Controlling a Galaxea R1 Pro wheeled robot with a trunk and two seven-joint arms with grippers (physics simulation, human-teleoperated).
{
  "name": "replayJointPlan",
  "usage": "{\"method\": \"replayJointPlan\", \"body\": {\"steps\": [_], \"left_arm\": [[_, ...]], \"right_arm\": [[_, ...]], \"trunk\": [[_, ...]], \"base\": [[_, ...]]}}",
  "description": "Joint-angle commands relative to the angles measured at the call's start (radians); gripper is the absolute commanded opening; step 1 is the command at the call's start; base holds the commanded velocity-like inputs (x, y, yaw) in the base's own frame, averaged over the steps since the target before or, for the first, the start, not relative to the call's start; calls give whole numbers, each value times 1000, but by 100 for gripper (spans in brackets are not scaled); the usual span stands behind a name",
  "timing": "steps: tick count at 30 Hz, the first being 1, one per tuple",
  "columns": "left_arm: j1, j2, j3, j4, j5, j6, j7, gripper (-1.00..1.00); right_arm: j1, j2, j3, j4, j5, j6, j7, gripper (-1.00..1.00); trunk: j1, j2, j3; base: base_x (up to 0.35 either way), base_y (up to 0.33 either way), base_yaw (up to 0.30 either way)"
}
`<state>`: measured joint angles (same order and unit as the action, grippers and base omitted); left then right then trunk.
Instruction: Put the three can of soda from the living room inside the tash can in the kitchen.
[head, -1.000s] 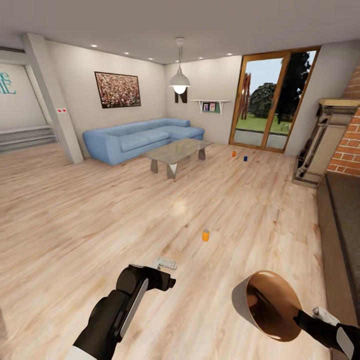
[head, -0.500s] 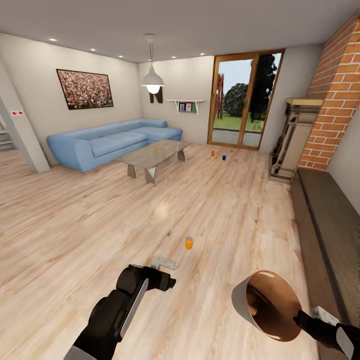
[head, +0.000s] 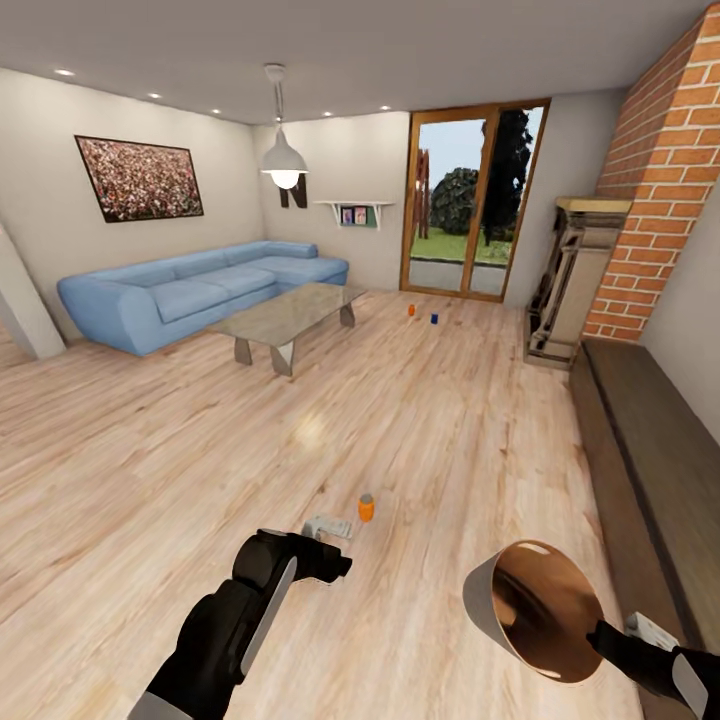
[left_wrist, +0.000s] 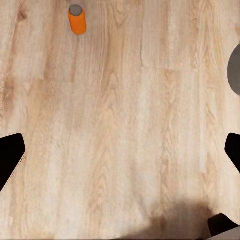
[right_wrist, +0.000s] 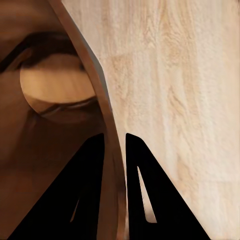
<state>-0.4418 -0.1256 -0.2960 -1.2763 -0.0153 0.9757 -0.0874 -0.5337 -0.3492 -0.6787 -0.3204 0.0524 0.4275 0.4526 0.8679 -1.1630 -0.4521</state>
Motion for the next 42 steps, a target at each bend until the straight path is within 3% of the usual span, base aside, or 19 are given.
{"method": "replayJointPlan", "body": {"steps": [1,36,42], "left_arm": [[0,0,0,0,0,0,0,100],[0,0,0,15,2,-1,0,100],[0,0,0,18,3,-2,0,100]], "right_arm": [[-1,0,-5,-1,-19,5,6,-100],[0,-1,-6,0,-19,9,6,-100],[0,-1,-7,0,-20,13,9,-100]], "trunk": [[0,0,1],[0,0,15],[0,0,16]], "base": [[344,0,-5],[344,69,-1],[344,90,-154]]}}
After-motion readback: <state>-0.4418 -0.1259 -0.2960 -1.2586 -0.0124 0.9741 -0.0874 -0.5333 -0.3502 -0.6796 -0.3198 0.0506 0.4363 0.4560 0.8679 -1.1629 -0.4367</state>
